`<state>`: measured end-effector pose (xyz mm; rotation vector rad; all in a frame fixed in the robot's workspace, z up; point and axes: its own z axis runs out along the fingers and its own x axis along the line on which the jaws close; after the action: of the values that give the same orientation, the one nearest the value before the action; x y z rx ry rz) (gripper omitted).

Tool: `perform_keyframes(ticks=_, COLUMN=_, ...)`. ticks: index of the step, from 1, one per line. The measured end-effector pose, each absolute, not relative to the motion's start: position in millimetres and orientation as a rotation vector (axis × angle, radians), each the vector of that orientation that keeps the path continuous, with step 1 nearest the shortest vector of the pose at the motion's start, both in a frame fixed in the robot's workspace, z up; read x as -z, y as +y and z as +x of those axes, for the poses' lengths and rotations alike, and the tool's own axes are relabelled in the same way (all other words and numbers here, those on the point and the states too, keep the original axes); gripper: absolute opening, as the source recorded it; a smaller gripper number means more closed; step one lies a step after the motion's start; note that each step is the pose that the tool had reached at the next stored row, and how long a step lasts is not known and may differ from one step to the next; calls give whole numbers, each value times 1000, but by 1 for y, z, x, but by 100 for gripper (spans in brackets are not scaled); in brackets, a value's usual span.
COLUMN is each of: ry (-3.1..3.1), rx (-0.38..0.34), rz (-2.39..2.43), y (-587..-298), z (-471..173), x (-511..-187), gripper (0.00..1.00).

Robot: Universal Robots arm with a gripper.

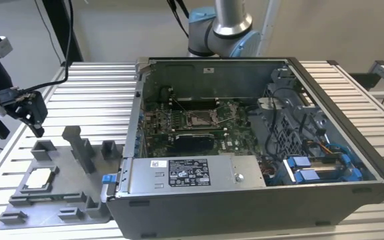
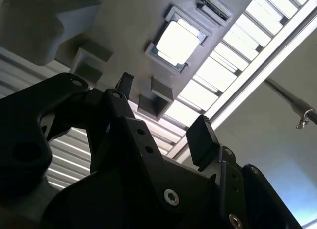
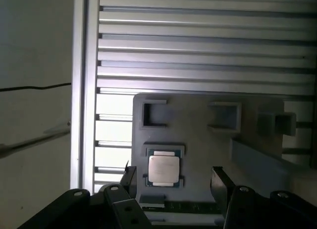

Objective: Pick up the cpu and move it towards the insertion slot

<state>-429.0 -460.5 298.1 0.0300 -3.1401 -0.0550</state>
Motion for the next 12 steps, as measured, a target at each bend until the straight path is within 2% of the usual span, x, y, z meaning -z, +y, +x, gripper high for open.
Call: perform_keyframes(ticks=12, ry=-3147, rx=55, rz=30, y=-468, z=-431, x=-279, gripper=100)
